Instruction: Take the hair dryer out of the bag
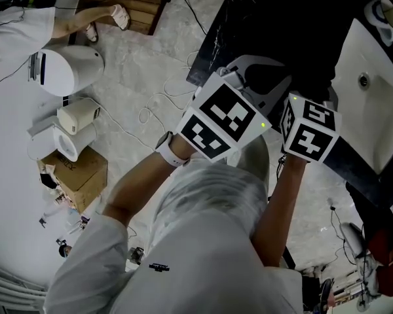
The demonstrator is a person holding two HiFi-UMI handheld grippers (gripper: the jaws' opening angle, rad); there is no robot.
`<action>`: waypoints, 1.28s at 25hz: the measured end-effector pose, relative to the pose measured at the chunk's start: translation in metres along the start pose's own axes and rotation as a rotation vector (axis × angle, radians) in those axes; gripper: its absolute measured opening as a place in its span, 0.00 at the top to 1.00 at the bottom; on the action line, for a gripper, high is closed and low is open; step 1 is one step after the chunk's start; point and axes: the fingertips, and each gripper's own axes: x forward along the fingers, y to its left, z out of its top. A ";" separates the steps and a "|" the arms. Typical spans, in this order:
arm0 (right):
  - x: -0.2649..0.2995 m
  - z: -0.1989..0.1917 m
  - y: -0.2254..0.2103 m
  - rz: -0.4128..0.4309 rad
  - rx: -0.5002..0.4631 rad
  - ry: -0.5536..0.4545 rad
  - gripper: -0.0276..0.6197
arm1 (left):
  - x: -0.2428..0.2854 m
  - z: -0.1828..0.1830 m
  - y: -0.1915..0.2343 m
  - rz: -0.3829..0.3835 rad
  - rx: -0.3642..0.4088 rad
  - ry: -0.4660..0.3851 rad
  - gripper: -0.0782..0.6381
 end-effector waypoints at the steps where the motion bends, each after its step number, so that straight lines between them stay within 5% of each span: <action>1: 0.000 0.001 0.000 -0.003 0.007 -0.018 0.60 | -0.001 0.000 0.000 0.002 0.003 0.002 0.86; 10: -0.021 -0.004 -0.001 0.084 0.030 -0.010 0.66 | 0.000 -0.001 -0.001 0.079 0.048 0.008 0.86; 22: -0.065 -0.023 0.004 0.065 -0.101 -0.074 0.66 | -0.006 -0.005 -0.003 0.131 0.050 -0.011 0.86; 30: -0.074 -0.034 0.005 0.166 0.092 -0.083 0.66 | -0.009 -0.005 -0.017 0.127 0.113 -0.001 0.86; 32: -0.073 -0.036 0.002 0.177 0.122 -0.075 0.66 | -0.013 -0.007 -0.021 0.123 0.102 0.000 0.77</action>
